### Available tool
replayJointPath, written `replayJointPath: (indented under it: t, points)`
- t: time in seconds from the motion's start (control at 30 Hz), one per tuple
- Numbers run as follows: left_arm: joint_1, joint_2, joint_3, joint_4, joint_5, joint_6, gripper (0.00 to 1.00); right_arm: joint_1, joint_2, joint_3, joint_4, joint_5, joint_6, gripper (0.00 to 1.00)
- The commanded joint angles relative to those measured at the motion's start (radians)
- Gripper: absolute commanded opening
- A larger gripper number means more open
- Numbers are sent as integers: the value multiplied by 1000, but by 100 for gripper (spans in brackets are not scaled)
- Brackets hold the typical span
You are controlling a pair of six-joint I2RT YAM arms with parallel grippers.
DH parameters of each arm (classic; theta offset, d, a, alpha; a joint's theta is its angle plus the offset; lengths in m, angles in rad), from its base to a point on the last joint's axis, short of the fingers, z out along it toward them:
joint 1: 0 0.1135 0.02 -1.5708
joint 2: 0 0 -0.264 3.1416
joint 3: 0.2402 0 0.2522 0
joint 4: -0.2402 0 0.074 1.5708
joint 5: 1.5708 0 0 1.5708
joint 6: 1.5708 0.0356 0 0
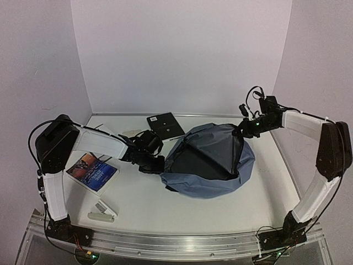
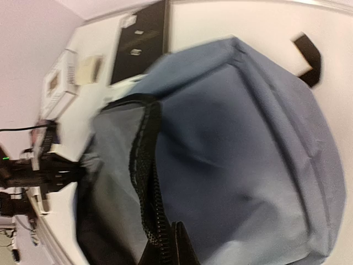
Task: Pack the student bag
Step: Unzip the student bag at the center of the board.
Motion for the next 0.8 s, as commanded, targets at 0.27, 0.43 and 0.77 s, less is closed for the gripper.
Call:
replayJointPath:
  t: [0.27,0.43,0.77]
  points:
    - [32,132,177,-105,-6,107,10,-25,61,-210,42,114,-168,4]
    - [34,229,340,-153,4,158,12,-25,31,-249,38,118,-167,19]
    - [56,95,295,-173,11,151,48,-42,9,-94,35,252,-185,69]
